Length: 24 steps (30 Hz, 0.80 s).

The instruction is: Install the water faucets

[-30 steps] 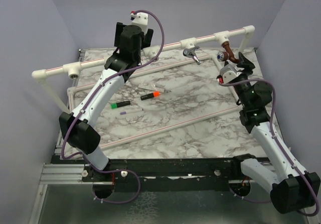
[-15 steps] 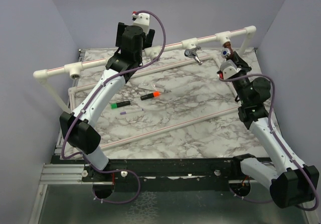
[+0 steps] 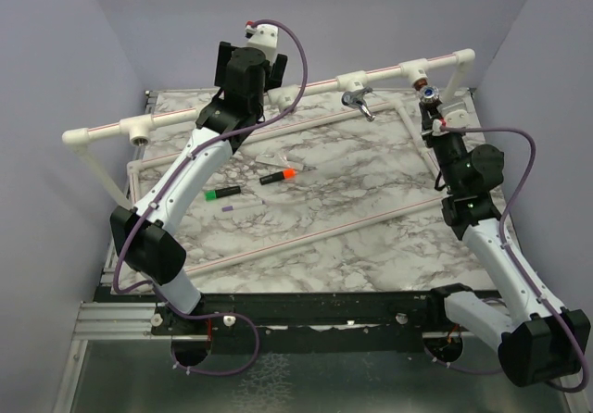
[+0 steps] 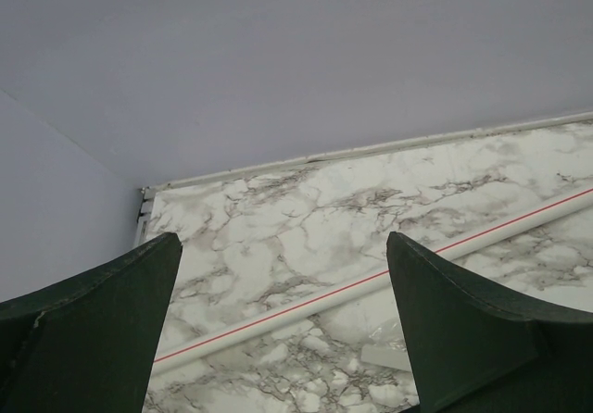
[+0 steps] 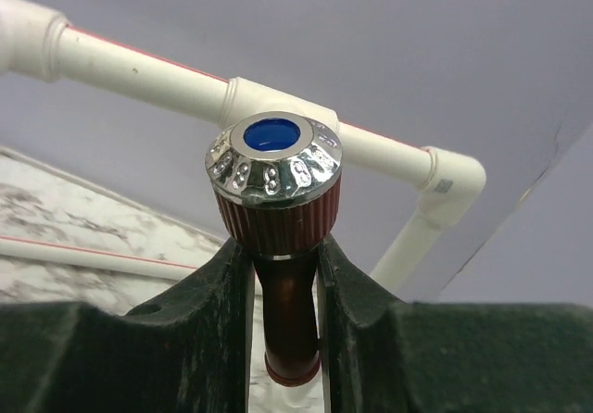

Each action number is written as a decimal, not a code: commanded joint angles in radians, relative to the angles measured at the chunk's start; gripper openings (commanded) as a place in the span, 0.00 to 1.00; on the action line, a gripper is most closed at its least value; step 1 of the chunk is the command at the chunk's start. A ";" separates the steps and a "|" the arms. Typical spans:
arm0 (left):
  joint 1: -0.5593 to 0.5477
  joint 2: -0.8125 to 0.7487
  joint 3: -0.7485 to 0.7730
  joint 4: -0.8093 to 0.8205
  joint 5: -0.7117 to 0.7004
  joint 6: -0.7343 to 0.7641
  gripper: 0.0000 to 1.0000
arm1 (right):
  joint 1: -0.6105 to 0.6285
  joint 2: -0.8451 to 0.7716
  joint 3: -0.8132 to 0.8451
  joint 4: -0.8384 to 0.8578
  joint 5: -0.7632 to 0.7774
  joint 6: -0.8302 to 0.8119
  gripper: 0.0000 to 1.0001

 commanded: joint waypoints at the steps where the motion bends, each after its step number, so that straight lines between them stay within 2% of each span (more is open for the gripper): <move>1: -0.080 0.086 -0.061 -0.145 0.145 -0.088 0.93 | 0.004 -0.023 0.032 0.010 0.049 0.364 0.00; 9: -0.080 0.058 -0.040 -0.150 0.119 -0.094 0.93 | 0.004 -0.015 0.081 -0.075 0.182 0.768 0.00; 17: -0.059 0.042 -0.036 -0.178 0.112 -0.127 0.93 | 0.004 -0.015 0.088 -0.155 0.240 1.145 0.00; 24: 0.026 -0.008 -0.092 -0.151 0.205 -0.211 0.93 | 0.004 -0.031 0.095 -0.222 0.267 1.442 0.01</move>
